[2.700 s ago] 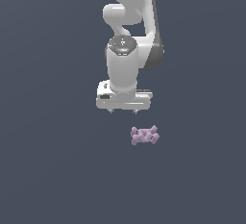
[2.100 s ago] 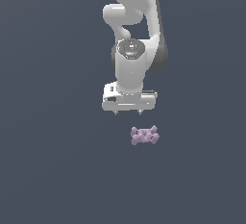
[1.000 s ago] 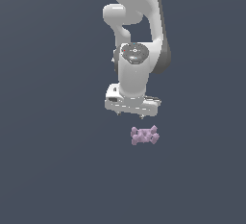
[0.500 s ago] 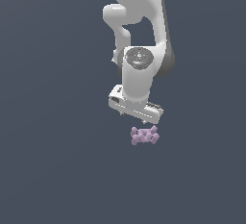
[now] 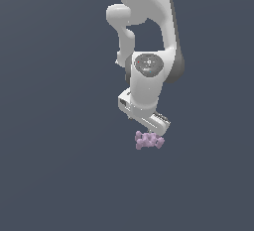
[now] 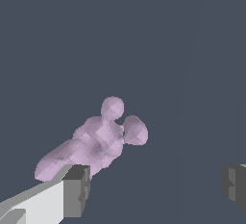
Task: Pick up the object and move it to a goal position.
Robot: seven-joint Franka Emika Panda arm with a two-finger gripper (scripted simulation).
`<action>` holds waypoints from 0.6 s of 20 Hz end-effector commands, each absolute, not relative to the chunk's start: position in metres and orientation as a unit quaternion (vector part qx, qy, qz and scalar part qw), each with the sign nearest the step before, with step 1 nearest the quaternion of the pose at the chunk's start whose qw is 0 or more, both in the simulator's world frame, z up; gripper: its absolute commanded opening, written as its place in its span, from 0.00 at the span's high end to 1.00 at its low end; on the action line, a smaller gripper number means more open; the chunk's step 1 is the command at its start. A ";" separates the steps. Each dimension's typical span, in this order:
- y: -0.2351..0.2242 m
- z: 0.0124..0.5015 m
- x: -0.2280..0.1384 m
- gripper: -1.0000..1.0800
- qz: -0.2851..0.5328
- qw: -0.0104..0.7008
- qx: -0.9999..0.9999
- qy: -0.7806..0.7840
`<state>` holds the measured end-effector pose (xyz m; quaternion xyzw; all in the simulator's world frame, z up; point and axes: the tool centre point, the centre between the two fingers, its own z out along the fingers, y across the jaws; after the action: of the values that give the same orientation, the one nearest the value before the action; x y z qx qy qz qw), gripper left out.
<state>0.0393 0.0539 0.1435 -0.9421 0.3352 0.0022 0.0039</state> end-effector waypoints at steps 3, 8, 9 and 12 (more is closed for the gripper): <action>0.060 0.141 0.043 0.04 0.003 0.003 -0.921 0.389; 0.066 0.137 0.048 0.04 0.003 0.003 -0.895 0.446; 0.067 0.137 0.049 0.04 0.003 0.003 -0.889 0.457; 0.071 0.135 0.051 0.04 0.003 0.002 -0.871 0.490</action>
<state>0.0501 0.0693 0.1359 -0.8809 0.4732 0.0029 0.0026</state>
